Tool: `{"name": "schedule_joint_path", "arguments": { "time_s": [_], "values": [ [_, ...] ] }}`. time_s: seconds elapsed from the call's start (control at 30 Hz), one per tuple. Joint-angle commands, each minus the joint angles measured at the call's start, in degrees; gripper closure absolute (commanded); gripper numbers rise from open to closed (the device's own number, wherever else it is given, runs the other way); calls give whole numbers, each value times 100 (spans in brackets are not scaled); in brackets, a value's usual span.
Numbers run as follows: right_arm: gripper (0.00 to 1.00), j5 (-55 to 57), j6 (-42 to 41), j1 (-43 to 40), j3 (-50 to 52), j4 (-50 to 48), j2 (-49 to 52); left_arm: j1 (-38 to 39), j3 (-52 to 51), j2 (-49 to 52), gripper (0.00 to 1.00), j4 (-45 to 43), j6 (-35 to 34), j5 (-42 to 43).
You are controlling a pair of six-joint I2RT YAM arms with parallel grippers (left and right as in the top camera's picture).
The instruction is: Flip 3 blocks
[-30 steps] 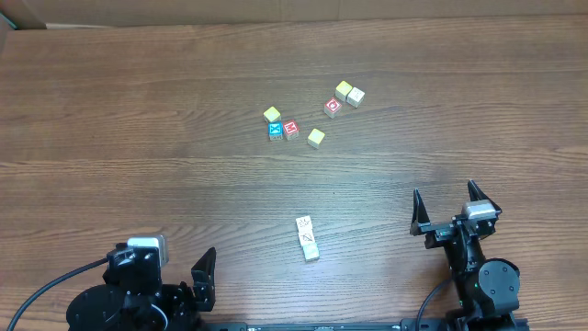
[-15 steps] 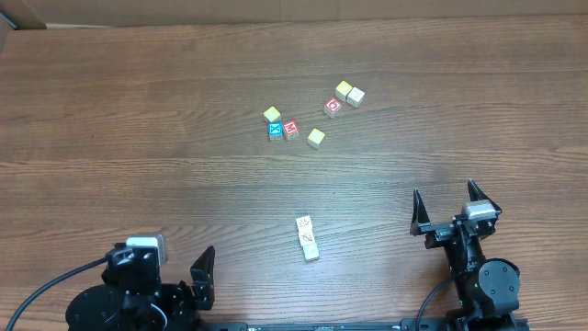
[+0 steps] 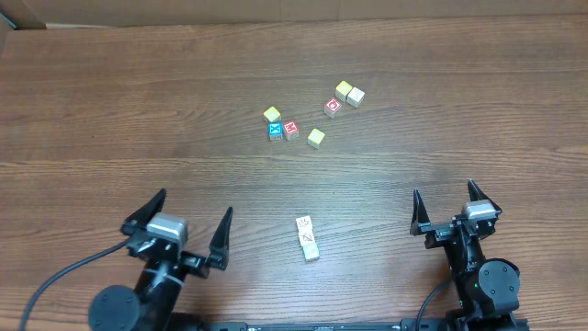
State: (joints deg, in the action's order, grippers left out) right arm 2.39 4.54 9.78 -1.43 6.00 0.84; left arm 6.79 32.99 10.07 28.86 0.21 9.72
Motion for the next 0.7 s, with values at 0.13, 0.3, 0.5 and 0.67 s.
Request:
{"name": "schedule_joint_path", "arguments": {
  "time_s": [0.13, 0.3, 0.5, 0.67],
  "values": [
    [0, 46, 44, -17, 46, -39, -61, 37, -1818, -684, 0, -1504, 87, 389],
    [0, 46, 44, -17, 46, -39, -61, 35, -2573, -992, 0, -2142, 109, 284],
    [0, 46, 44, -17, 46, -39, -61, 24, -2966, -988, 0, -2385, 111, 111],
    [0, 46, 44, -17, 46, -39, -61, -15, -3274, -988, 0, -2505, 114, -168]
  ]
}}
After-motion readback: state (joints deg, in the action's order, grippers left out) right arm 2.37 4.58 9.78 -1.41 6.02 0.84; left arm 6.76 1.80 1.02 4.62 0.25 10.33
